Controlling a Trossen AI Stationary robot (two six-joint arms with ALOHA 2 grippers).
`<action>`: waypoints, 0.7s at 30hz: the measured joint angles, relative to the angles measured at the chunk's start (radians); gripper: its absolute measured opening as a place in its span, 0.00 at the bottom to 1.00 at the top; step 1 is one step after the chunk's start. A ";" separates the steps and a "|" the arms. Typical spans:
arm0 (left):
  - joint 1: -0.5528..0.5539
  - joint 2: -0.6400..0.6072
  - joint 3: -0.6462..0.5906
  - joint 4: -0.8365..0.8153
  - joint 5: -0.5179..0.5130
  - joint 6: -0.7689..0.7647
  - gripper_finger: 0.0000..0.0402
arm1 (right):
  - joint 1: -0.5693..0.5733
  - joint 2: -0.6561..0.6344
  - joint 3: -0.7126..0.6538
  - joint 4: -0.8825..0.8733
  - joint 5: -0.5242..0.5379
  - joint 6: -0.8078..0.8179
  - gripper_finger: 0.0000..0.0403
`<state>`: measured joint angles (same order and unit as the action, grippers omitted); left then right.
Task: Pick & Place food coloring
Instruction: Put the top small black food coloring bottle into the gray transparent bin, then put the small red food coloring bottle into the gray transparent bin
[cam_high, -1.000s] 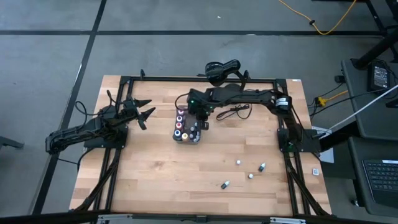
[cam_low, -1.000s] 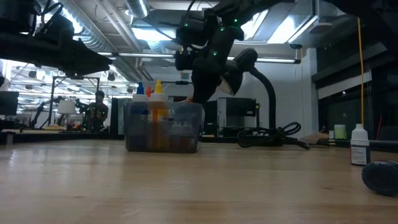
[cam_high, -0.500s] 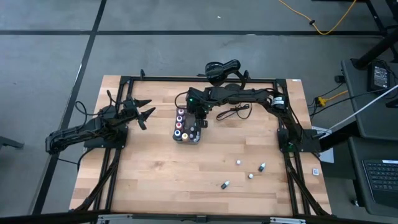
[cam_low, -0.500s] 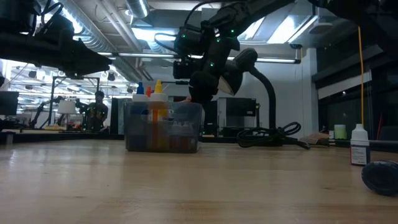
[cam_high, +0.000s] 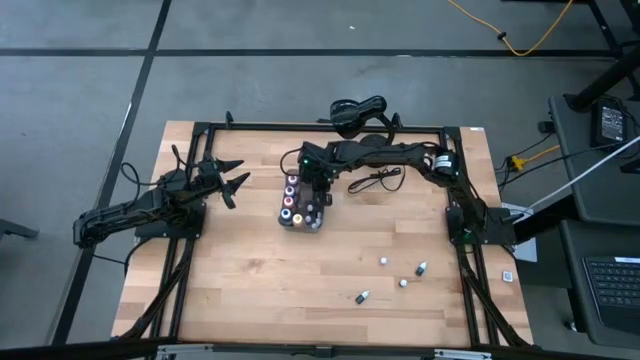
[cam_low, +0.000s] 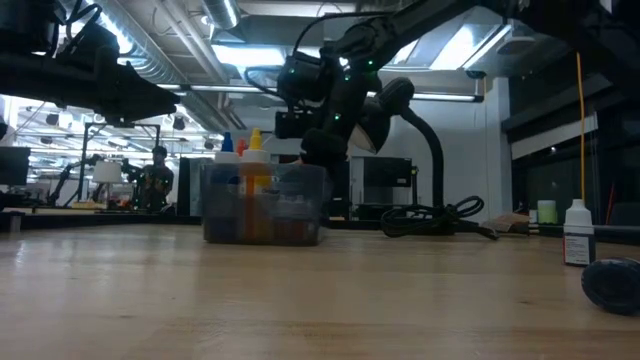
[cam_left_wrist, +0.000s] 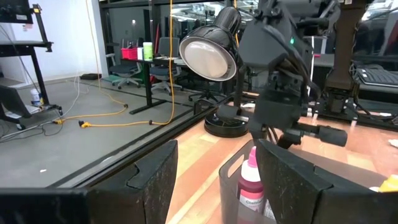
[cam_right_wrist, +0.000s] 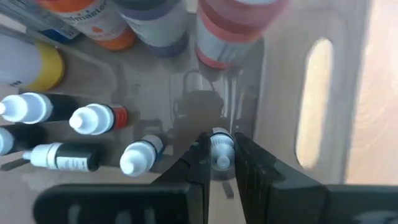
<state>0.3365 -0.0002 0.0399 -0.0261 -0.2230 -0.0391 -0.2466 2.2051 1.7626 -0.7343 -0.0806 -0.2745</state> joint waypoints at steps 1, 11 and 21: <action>0.000 0.000 0.000 0.000 0.000 0.000 0.53 | 0.000 0.002 0.000 -0.002 -0.001 0.000 0.14; 0.000 0.000 0.000 0.000 0.000 0.000 0.53 | -0.005 0.002 0.000 -0.017 -0.001 0.006 0.22; 0.000 0.000 0.000 0.000 0.000 0.000 0.53 | -0.008 -0.002 0.059 -0.068 0.008 0.004 0.34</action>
<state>0.3365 -0.0002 0.0399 -0.0261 -0.2230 -0.0391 -0.2543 2.2032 1.8216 -0.8023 -0.0727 -0.2703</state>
